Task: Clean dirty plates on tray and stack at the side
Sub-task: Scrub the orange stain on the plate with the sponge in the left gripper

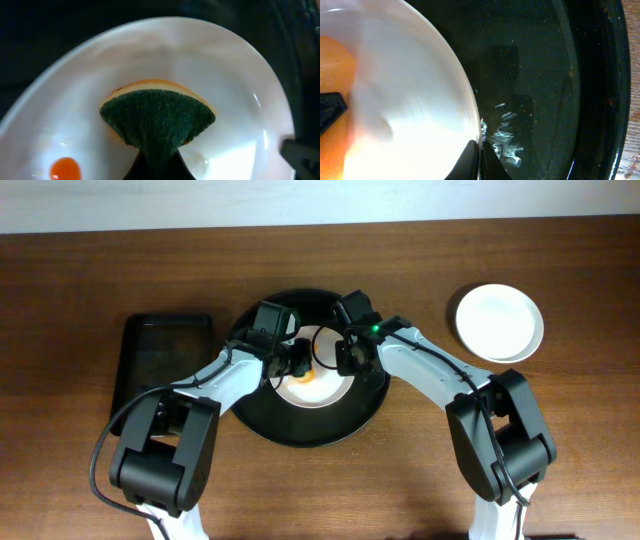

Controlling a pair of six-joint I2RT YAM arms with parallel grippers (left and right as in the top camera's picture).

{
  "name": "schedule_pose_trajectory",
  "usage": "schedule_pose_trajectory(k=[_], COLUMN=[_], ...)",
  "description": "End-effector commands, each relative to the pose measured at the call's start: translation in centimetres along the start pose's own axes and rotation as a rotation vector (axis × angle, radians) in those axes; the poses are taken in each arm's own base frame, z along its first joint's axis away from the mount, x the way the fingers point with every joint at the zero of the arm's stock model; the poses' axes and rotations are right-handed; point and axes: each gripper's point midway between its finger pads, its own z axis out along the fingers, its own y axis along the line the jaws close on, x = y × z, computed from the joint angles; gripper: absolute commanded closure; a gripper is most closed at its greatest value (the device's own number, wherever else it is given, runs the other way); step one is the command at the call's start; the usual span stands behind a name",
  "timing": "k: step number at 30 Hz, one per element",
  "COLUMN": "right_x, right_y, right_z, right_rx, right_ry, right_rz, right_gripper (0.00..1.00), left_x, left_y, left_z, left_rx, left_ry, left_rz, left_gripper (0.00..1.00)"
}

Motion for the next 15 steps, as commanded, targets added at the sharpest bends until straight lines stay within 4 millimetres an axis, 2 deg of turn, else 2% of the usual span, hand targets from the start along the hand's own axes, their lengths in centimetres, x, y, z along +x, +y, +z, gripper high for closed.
schedule_pose_trajectory(k=[1, 10, 13, 15], right_x=[0.2, 0.4, 0.6, -0.8], right_y=[0.2, 0.2, 0.1, 0.2], right_z=[0.1, 1.2, 2.3, 0.8], right_rx=[0.005, -0.004, 0.0, -0.005], right_ry=[-0.002, -0.021, -0.014, -0.049], right_rz=[-0.004, -0.003, -0.003, 0.001], right_gripper=[0.96, 0.96, 0.96, 0.96], left_x=[1.8, 1.8, 1.8, 1.9], left_y=[3.8, 3.8, 3.8, 3.9], left_z=[1.2, 1.2, 1.2, 1.2], left_rx=[-0.162, -0.161, -0.161, -0.163], left_ry=[0.038, 0.038, 0.038, 0.041], left_rz=[0.047, 0.047, 0.047, 0.046], left_gripper=[1.0, 1.0, 1.0, 1.0])
